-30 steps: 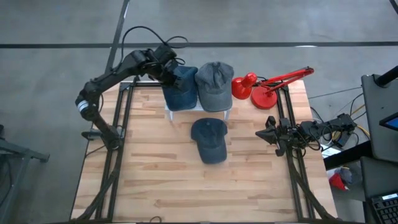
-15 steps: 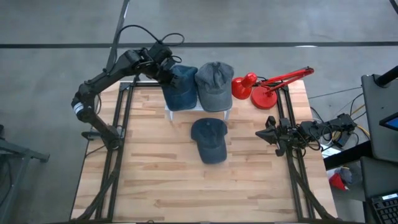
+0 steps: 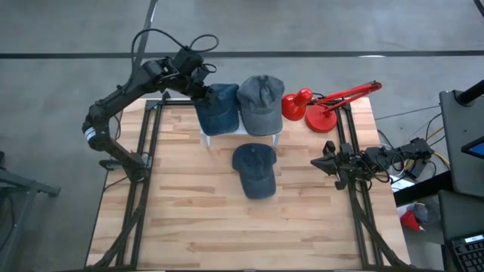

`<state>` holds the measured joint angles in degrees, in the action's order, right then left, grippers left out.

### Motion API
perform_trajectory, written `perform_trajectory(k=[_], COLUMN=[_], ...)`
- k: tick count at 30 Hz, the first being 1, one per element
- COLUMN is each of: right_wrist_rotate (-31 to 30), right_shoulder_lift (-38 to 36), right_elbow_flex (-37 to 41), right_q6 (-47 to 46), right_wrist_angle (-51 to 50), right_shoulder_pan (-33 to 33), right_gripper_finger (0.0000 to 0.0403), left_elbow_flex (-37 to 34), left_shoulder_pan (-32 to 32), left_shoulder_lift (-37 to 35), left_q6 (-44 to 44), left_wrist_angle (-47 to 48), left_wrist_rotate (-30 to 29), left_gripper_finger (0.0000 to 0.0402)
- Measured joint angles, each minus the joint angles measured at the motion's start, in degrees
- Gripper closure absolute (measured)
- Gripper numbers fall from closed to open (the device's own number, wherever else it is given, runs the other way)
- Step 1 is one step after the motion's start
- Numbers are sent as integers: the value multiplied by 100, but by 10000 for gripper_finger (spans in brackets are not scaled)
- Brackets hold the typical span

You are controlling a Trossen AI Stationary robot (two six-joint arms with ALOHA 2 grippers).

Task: Pick & Place hat
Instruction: Put the blue cap on the shelf

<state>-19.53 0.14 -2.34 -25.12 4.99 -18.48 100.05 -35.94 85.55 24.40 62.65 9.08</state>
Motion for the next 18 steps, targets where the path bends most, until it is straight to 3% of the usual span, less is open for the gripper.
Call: perform_trajectory(k=[12, 18], right_wrist_rotate=[0, 0], right_shoulder_lift=[0, -1], right_elbow_flex=[1, -1], right_q6=[0, 1], right_wrist_angle=[0, 0], right_shoulder_pan=[2, 1], right_gripper_finger=[394, 394], left_elbow_flex=[241, 305], left_shoulder_pan=[62, 645], left_shoulder_lift=[-90, -344], left_q6=[15, 481], left_wrist_angle=[-17, 411], left_wrist_rotate=[162, 328], left_gripper_finger=[270, 271])
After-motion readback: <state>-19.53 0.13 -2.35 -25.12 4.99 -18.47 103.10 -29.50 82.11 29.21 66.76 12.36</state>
